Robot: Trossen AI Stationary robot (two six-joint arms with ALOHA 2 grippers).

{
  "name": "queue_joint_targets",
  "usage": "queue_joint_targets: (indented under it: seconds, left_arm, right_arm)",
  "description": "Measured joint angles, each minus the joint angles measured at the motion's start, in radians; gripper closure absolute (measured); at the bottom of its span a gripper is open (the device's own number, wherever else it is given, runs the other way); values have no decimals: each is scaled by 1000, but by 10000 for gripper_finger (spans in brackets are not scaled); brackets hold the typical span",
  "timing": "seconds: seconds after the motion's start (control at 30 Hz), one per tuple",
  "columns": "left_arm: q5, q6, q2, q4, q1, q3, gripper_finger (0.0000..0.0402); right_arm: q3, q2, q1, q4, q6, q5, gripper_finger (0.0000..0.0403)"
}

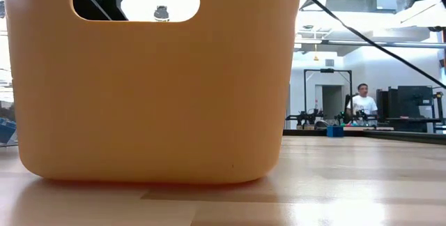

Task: Sort blocks
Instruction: Put the square green game piece into the yellow bin

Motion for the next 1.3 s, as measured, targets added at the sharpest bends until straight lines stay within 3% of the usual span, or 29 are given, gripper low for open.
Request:
queue_joint_targets:
  seconds: [0.2,0.33,0.6,0.77,0.83,1.03,1.13,1.3]
  left_arm:
    - [0,0,0,-1,0,0,113]
    - [0,4,0,6,0,0,113]
    - [-53,285,23,382,0,0,113]
    - [-53,329,89,569,20,2,113]
    - [-66,308,121,585,24,1,113]
    - [-250,194,151,614,9,1,113]
    - [-268,107,151,635,7,1,113]
    - [-264,-10,181,630,8,1,113]
  right_arm:
    - [3,-14,-5,-2,7,0,176]
    - [3,-57,-5,-3,25,1,131]
    - [4,-82,5,52,58,55,123]
    - [4,-84,1,99,100,141,123]
    - [4,-84,2,112,112,166,123]
    - [4,-84,10,106,134,252,123]
    - [4,-84,20,120,129,314,123]
    - [4,-84,30,133,129,323,123]
